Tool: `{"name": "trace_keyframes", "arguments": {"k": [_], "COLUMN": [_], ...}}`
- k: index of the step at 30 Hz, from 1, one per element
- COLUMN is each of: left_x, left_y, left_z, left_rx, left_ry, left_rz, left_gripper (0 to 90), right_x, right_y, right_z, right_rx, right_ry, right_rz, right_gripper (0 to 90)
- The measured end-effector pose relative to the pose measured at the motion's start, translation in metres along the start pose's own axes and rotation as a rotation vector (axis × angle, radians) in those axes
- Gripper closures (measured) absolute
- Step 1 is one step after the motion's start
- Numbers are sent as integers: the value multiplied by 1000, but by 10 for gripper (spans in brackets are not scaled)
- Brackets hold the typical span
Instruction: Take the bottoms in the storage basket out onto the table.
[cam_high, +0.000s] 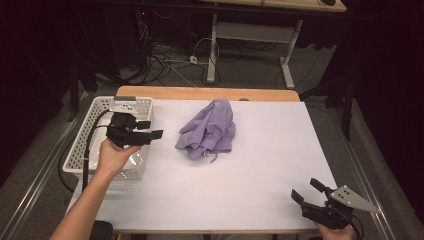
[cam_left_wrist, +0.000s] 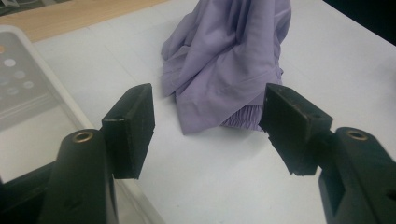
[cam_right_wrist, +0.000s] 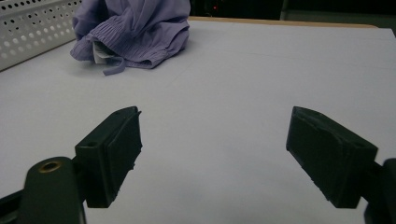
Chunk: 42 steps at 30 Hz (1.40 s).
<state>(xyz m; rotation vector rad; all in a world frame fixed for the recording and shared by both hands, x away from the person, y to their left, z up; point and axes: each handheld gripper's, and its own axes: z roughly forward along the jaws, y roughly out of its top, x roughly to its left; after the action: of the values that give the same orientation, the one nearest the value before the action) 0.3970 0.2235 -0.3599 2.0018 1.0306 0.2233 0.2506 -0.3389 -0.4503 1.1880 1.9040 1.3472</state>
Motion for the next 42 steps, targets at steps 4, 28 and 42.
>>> {"name": "trace_keyframes", "arguments": {"k": [4,28,42], "left_x": [0,8,15], "left_y": [-2,-24,-40], "left_z": [-4,-21,-33], "left_rx": [-7,-45,-70], "left_ry": [5,19,35], "left_rz": [1,-32,-63], "left_gripper": [343,343,343], "right_x": [0,0,0], "right_y": [0,0,0], "right_z": [0,0,0], "right_rx": [0,0,0], "right_ry": [1,1,0], "right_rz": [-2,-1,-1], "right_gripper": [187,187,187]}}
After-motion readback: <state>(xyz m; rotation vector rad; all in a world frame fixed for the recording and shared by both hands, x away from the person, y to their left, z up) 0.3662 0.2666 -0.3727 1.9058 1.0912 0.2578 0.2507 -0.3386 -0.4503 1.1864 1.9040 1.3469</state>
